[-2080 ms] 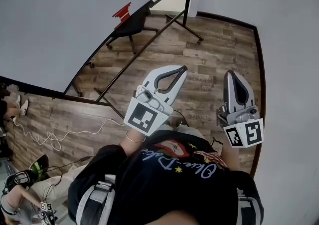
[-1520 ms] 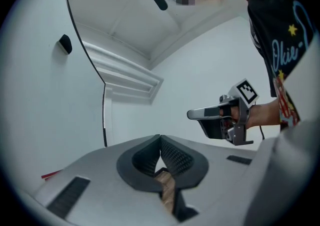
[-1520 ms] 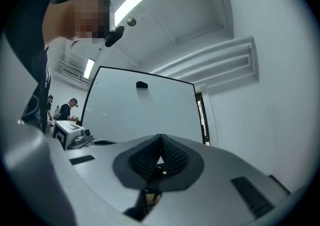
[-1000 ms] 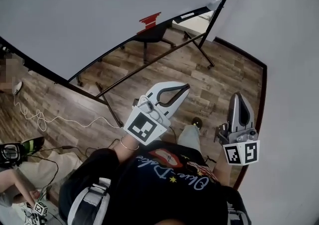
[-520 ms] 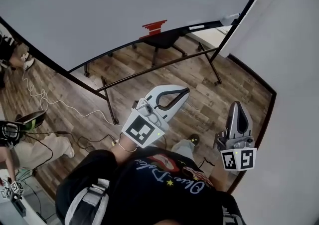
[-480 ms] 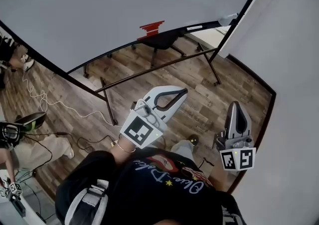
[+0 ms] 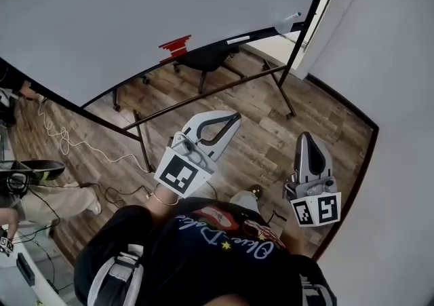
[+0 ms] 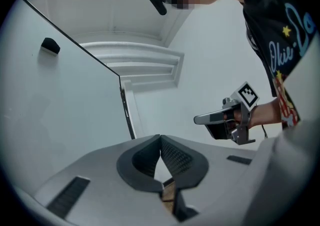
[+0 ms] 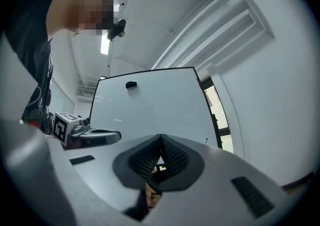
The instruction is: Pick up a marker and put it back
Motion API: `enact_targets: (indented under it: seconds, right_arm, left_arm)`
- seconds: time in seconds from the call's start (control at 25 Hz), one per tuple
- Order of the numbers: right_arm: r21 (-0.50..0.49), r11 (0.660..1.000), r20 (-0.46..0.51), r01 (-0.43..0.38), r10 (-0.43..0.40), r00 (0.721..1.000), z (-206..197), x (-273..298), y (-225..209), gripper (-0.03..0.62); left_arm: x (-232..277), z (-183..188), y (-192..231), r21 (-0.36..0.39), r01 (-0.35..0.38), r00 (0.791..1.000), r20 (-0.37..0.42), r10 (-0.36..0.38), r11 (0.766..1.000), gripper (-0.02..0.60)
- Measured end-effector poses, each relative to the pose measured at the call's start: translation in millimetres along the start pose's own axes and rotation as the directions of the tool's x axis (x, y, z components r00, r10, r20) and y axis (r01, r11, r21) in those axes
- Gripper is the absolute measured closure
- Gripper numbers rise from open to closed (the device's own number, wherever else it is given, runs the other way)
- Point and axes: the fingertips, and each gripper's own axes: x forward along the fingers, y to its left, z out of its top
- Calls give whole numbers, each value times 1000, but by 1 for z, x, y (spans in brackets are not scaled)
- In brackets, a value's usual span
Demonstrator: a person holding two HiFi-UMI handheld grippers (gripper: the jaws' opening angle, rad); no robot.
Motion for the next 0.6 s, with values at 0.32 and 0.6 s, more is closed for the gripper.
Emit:
enact_targets:
  seconds: [0.32,0.6]
  right_arm:
    - [-16,999,-7,-51,51,999,13,-22,-70,594]
    - [41,998,-23,-57,58,998,-4,-40,-114,594]
  left_arm:
    - [72,14,-26,11,-65,998,-14,65,998,577]
    - [108,18,-57,44,-64,997,-46,66,997,577]
